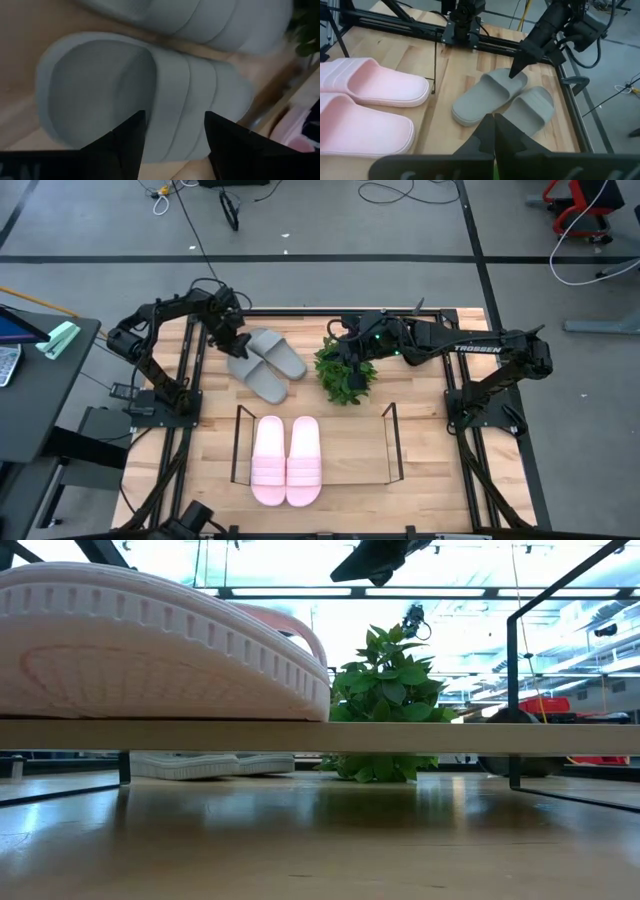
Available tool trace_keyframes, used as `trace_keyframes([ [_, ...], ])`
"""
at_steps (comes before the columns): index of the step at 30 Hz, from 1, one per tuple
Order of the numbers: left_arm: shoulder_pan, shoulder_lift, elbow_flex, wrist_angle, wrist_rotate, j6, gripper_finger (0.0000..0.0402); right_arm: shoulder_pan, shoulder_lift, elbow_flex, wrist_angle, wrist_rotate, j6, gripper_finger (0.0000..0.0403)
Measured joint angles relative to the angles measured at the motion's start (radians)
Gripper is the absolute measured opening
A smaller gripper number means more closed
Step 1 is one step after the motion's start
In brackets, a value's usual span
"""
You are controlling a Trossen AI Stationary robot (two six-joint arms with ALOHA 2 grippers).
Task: Pick and place slides into the shelf
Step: Put the left gray slipper on the shelf
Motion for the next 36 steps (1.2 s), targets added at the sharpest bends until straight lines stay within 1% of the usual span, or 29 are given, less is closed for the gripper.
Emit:
trace_keyframes([
  [4, 0.018, 0.0, 0.0, 0.017, 0.024, 0.001, 0.0211, 0.007, 0.0, 0.0, 0.0, 0.0, 0.006, 0.0],
  [12, 0.022, 0.0, 0.0, 0.027, 0.025, 0.027, 0.0211, 0.027, 0.0, 0.0, 0.0, 0.0, 0.008, 0.0],
  [20, 0.019, 0.0, -0.044, 0.081, 0.028, 0.022, 0.0215, 0.027, 0.0, 0.0, 0.0, 0.0, 0.008, 0.0],
  [27, 0.016, 0.0, -0.068, 0.093, 0.087, 0.024, 0.0215, 0.027, 0.0, 0.0, 0.0, 0.0, -0.002, 0.0],
  [33, 0.015, 0.0, -0.103, 0.106, 0.104, 0.028, 0.0214, 0.027, 0.0, 0.0, 0.0, 0.0, -0.003, 0.0],
  [36, 0.011, 0.0, -0.11, 0.115, 0.111, 0.035, 0.0206, 0.027, 0.0, 0.0, 0.0, 0.0, -0.004, 0.0],
])
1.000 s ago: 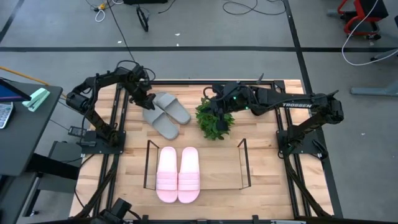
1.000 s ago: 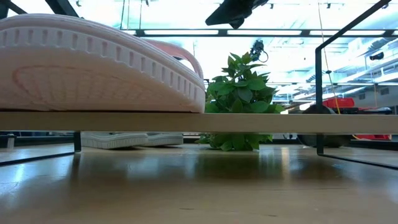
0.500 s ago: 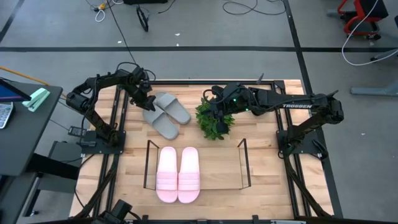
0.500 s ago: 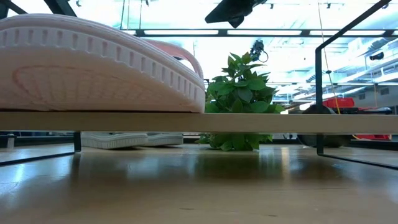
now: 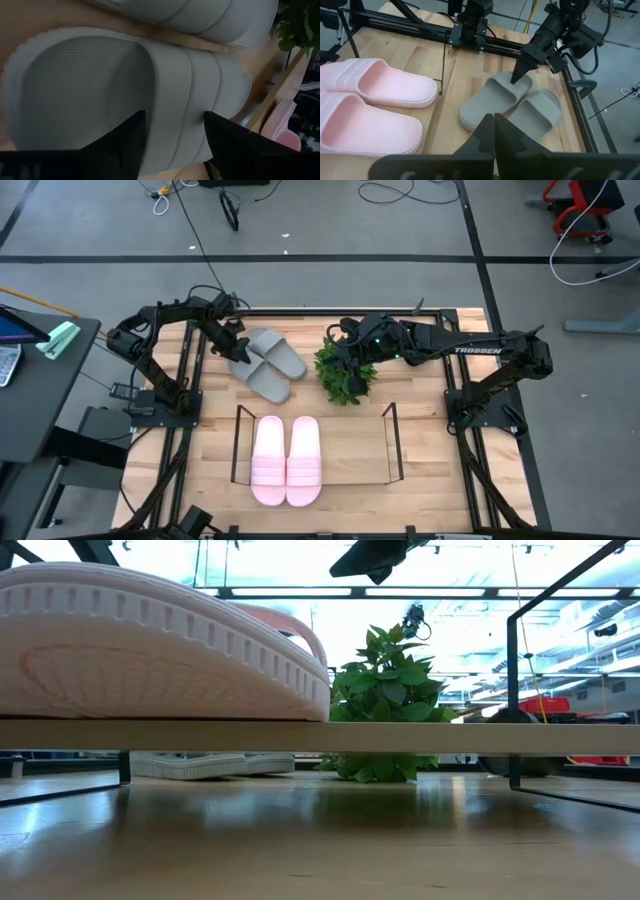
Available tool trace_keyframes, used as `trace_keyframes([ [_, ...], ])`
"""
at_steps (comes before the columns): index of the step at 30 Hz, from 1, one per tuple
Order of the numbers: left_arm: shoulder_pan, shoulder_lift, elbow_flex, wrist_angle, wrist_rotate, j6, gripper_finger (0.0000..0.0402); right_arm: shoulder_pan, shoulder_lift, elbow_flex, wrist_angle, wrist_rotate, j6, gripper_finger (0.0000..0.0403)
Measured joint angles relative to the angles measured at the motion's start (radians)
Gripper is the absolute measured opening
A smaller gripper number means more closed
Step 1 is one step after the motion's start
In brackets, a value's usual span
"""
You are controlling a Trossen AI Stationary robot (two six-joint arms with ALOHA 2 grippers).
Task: Pick and place slides into the shelf
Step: Put the left gray slipper on the shelf
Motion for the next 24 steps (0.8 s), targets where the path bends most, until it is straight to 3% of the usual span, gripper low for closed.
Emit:
trace_keyframes([
  [6, -0.002, 0.0, 0.0, 0.044, 0.005, 0.004, 0.0152, -0.002, 0.0, 0.0, 0.0, 0.001, -0.001, 0.0],
  [13, -0.001, 0.0, 0.0, 0.059, 0.007, -0.006, 0.0017, -0.003, 0.0, 0.0, 0.0, 0.03, -0.002, 0.0],
  [18, -0.001, 0.0, 0.015, -0.001, 0.011, -0.008, 0.0012, -0.003, 0.0, 0.0, 0.0, 0.03, -0.002, 0.0],
  [24, -0.002, -0.015, 0.112, -0.199, 0.024, 0.051, 0.0011, -0.002, 0.0, 0.0, 0.0, 0.029, -0.002, 0.0],
])
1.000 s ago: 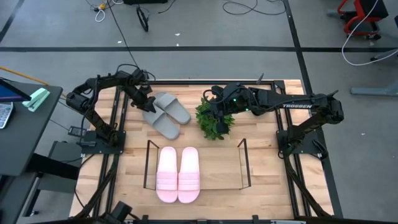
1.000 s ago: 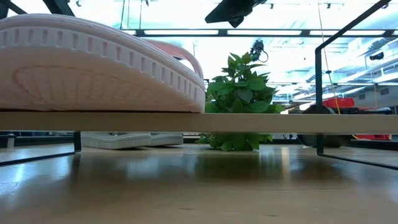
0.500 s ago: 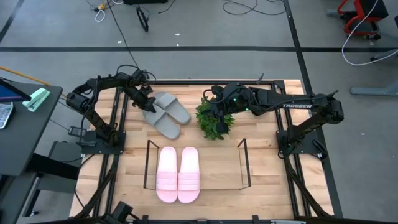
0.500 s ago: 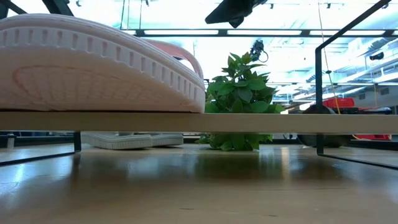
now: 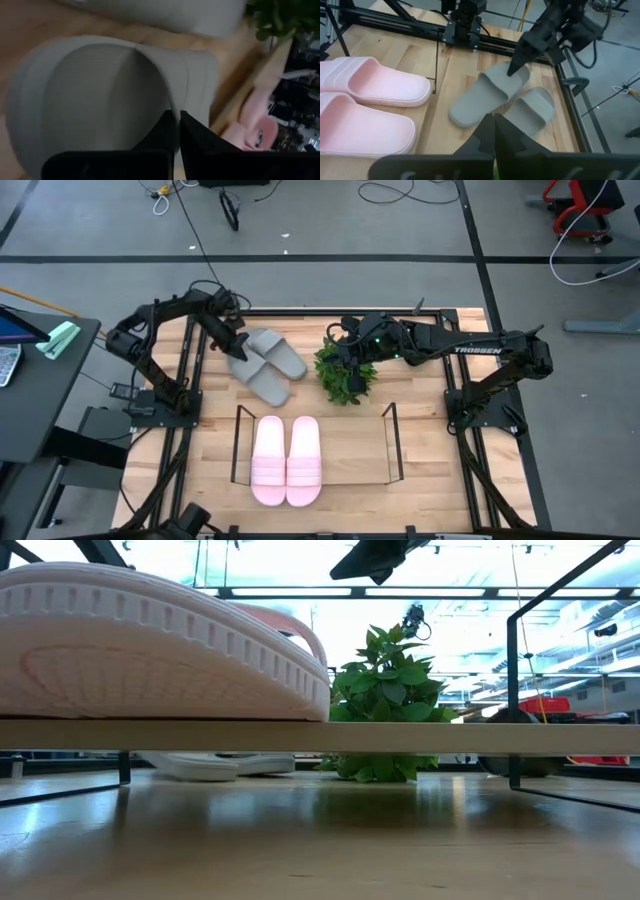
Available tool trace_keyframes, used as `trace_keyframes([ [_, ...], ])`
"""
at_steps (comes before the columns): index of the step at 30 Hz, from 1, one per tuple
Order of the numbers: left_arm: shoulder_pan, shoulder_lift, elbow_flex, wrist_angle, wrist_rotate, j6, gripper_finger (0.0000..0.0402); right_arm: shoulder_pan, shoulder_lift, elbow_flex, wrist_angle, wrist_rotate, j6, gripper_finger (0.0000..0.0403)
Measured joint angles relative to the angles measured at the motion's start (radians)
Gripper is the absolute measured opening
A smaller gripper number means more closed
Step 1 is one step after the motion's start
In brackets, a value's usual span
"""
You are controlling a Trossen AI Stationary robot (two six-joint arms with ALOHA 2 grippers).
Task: Pick and place slides into the shelf
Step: Put the left gray slipper on the shelf
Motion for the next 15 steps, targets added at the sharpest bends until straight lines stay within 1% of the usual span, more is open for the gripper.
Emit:
trace_keyframes([
  [3, 0.0, -0.015, 0.087, -0.099, 0.006, 0.03, 0.0011, 0.0, 0.0, 0.0, 0.0, 0.0, 0.0, 0.0],
  [8, -0.004, -0.021, 0.282, -0.276, 0.015, 0.095, 0.0011, 0.0, 0.0, 0.0, 0.0, 0.001, 0.0, 0.0],
  [12, -0.013, -0.029, 0.421, -0.286, 0.031, 0.073, 0.0011, 0.0, 0.0, 0.0, 0.0, 0.001, -0.001, 0.0],
  [15, -0.03, -0.03, 0.506, -0.284, 0.126, 0.071, 0.0011, 0.002, 0.0, 0.0, 0.0, 0.001, -0.025, 0.0],
])
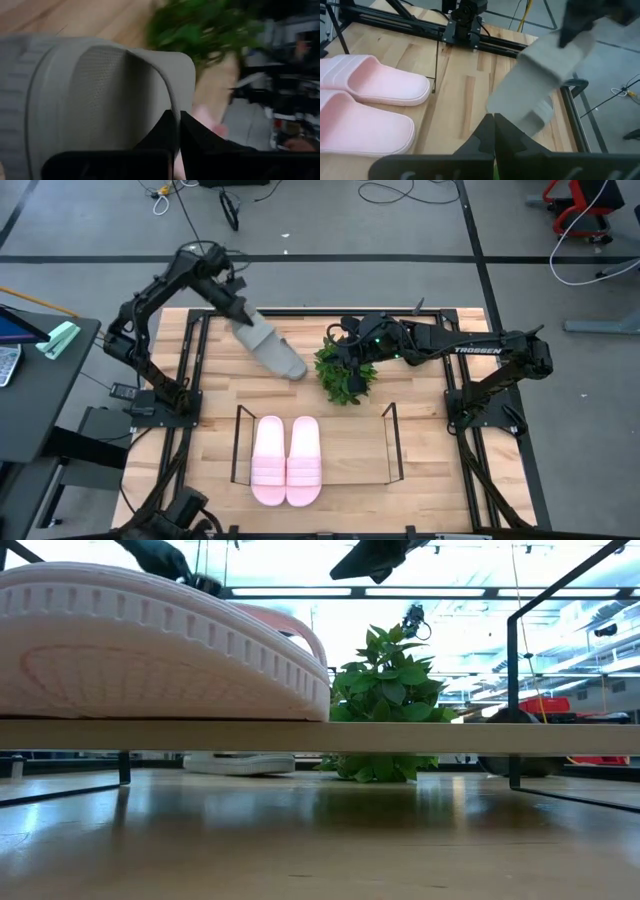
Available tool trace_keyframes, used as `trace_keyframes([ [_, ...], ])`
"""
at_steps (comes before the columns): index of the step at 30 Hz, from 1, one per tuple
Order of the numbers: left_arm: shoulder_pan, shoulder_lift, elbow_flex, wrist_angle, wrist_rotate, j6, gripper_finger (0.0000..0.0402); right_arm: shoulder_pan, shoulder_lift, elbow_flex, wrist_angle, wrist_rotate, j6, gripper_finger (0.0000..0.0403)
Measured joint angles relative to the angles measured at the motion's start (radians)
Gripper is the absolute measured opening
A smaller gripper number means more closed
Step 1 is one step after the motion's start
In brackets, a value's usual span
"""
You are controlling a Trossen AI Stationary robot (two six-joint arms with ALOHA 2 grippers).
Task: Pick and place slides into the shelf
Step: Put the left gray slipper on the shelf
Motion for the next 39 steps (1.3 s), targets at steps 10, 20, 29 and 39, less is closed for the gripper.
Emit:
trace_keyframes([
  [10, -0.166, 0.0, 0.104, 0.006, 0.132, -0.033, 0.0011, 0.007, -0.113, -0.001, -0.143, 0.012, -0.086, 0.0],
  [20, -0.419, 0.003, 0.105, 0.243, 0.199, -0.282, 0.0011, 0.052, -0.321, 0.0, -0.407, 0.061, -0.06, 0.0],
  [29, -0.634, 0.018, 0.105, 0.596, 0.243, -0.553, 0.0011, 0.121, -0.45, -0.005, -0.487, 0.082, 0.039, 0.0],
  [39, -0.787, 0.142, 0.106, 0.757, 0.298, -0.676, 0.0011, 0.286, -0.446, -0.006, -0.527, 0.084, 0.077, 0.0],
])
